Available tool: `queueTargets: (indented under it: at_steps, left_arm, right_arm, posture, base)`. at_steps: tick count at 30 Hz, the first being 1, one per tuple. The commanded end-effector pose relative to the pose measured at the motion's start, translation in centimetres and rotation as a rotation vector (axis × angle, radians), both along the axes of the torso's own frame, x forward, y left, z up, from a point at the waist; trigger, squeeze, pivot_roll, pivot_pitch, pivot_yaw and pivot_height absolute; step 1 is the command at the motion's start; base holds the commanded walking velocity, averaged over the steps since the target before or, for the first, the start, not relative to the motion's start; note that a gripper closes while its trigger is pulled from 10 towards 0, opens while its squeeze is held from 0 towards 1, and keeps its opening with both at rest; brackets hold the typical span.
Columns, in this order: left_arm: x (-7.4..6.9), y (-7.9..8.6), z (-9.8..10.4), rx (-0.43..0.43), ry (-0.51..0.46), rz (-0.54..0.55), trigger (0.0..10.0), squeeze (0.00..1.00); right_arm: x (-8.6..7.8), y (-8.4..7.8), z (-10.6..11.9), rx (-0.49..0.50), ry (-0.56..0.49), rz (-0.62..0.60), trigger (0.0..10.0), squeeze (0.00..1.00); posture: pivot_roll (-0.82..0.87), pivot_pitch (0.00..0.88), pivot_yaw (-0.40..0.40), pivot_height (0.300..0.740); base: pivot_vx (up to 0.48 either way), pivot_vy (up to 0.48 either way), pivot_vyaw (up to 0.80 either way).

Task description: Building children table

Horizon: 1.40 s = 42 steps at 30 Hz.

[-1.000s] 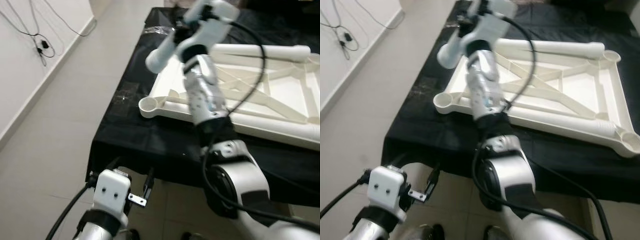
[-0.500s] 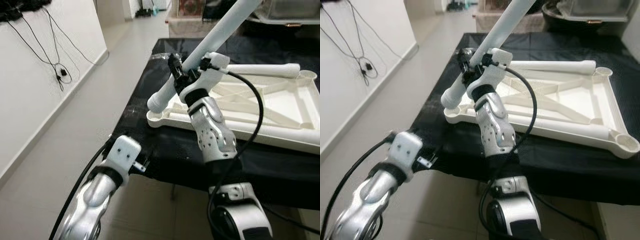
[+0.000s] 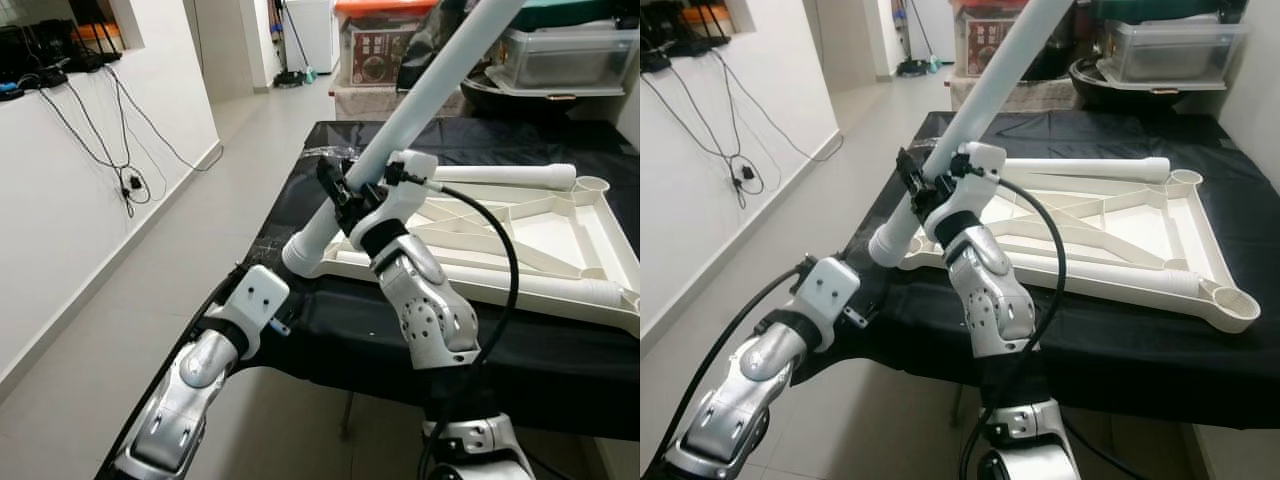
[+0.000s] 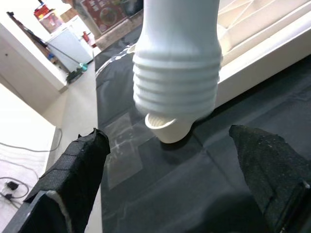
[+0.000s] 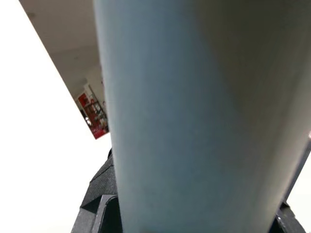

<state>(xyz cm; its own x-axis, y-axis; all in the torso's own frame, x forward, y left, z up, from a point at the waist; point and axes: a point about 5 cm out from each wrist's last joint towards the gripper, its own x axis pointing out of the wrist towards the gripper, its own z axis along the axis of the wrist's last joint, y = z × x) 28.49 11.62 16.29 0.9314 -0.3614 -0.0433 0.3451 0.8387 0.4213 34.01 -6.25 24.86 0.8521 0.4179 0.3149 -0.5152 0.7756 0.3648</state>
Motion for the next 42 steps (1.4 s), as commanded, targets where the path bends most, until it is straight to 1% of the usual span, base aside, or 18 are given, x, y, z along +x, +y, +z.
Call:
queueTargets:
  at_steps: [1, 2, 3, 5, 7, 10, 12, 17, 20, 26, 27, 28, 40, 41, 42]
  left_arm:
    - [0.2, 0.2, -0.4, 0.005, 0.014, 0.002, 10.0, 0.00]
    - [0.4, -0.3, -0.4, 0.010, 0.009, -0.010, 10.0, 0.00]
    - [0.4, -0.3, -0.4, 0.010, 0.009, -0.010, 10.0, 0.00]
    - [1.1, -1.4, -0.5, 0.024, -0.006, -0.036, 10.0, 0.00]
    - [1.1, -1.4, -0.5, 0.024, -0.006, -0.036, 10.0, 0.00]
    - [1.8, -1.7, -0.5, 0.028, -0.018, -0.034, 10.0, 0.00]
    - [2.1, -1.8, -0.5, 0.014, -0.017, -0.033, 10.0, 0.00]
    - [2.4, -2.0, -0.7, 0.008, -0.010, -0.039, 10.0, 0.00]
    - [2.8, -2.4, -0.9, -0.010, -0.007, -0.045, 10.0, 0.00]
    - [3.0, -2.6, -1.1, -0.017, -0.008, -0.044, 10.0, 0.00]
    - [3.1, -2.6, -1.0, -0.026, -0.010, -0.041, 1.3, 0.00]
    - [3.1, -2.7, -1.1, -0.032, -0.012, -0.038, 0.0, 0.00]
    - [2.8, -3.5, -1.3, -0.056, -0.017, -0.057, 0.0, 0.00]
    - [2.7, -3.7, -1.3, -0.071, -0.010, -0.058, 0.3, 0.00]
    - [2.7, -3.7, -1.3, -0.071, -0.010, -0.058, 0.3, 0.00]
  right_arm:
    - [-0.4, 0.6, 0.1, 0.008, 0.002, 0.026, 10.0, 0.00]
    - [-0.6, 0.6, 0.0, 0.008, 0.008, 0.031, 10.0, 0.00]
    - [-0.6, 0.6, 0.0, 0.008, 0.008, 0.031, 10.0, 0.00]
    - [-1.0, 0.9, -0.4, 0.008, 0.024, 0.045, 10.0, 0.00]
    - [-1.0, 0.9, -0.4, 0.008, 0.024, 0.045, 10.0, 0.00]
    - [-1.5, 1.0, -0.6, 0.010, 0.042, 0.053, 10.0, 0.00]
    - [-1.7, 1.1, -0.7, 0.008, 0.047, 0.060, 10.0, 0.00]
    - [-2.0, 1.3, -0.9, 0.006, 0.054, 0.068, 10.0, 0.00]
    - [-2.3, 1.5, -1.1, 0.009, 0.064, 0.081, 10.0, 0.00]
    - [-2.5, 1.7, -1.1, 0.007, 0.066, 0.087, 10.0, 0.00]
    - [-2.5, 1.7, -1.0, 0.007, 0.065, 0.089, 10.0, 0.00]
    - [-2.6, 1.7, -1.0, 0.006, 0.065, 0.091, 10.0, 0.00]
    - [-2.8, 1.6, -1.0, -0.018, 0.058, 0.104, 10.0, 0.00]
    - [-2.7, 1.5, -1.1, -0.028, 0.057, 0.096, 10.0, 0.00]
    - [-2.7, 1.5, -1.1, -0.028, 0.057, 0.096, 10.0, 0.00]
  posture:
    - [0.01, 0.004, 0.054, 0.740]
    - [0.01, 0.004, 0.057, 0.740]
    - [0.01, 0.004, 0.057, 0.740]
    - [0.01, 0.004, 0.057, 0.740]
    - [0.01, 0.004, 0.057, 0.740]
    - [0.00, 0.005, 0.057, 0.740]
    - [0.00, 0.005, 0.057, 0.740]
    - [-0.01, 0.004, 0.060, 0.740]
    - [-0.01, 0.000, 0.061, 0.740]
    - [-0.01, 0.000, 0.062, 0.740]
    - [-0.01, 0.000, 0.062, 0.740]
    - [-0.01, 0.000, 0.062, 0.740]
    - [-0.03, 0.011, 0.062, 0.740]
    - [-0.04, 0.008, 0.057, 0.740]
    - [-0.04, 0.008, 0.057, 0.740]
  base:
    - [0.000, 0.000, 0.00]
    - [0.000, 0.000, 0.00]
    - [0.000, 0.000, 0.00]
    - [0.000, 0.000, 0.00]
    - [0.000, 0.000, 0.00]
    - [0.000, 0.000, 0.00]
    - [0.000, 0.000, 0.00]
    - [0.000, 0.000, 0.00]
    - [0.000, 0.000, 0.00]
    - [0.000, 0.000, 0.00]
    - [0.000, 0.000, 0.00]
    - [0.000, 0.000, 0.00]
    - [0.000, 0.000, 0.00]
    - [0.000, 0.000, 0.00]
    - [0.000, 0.000, 0.00]
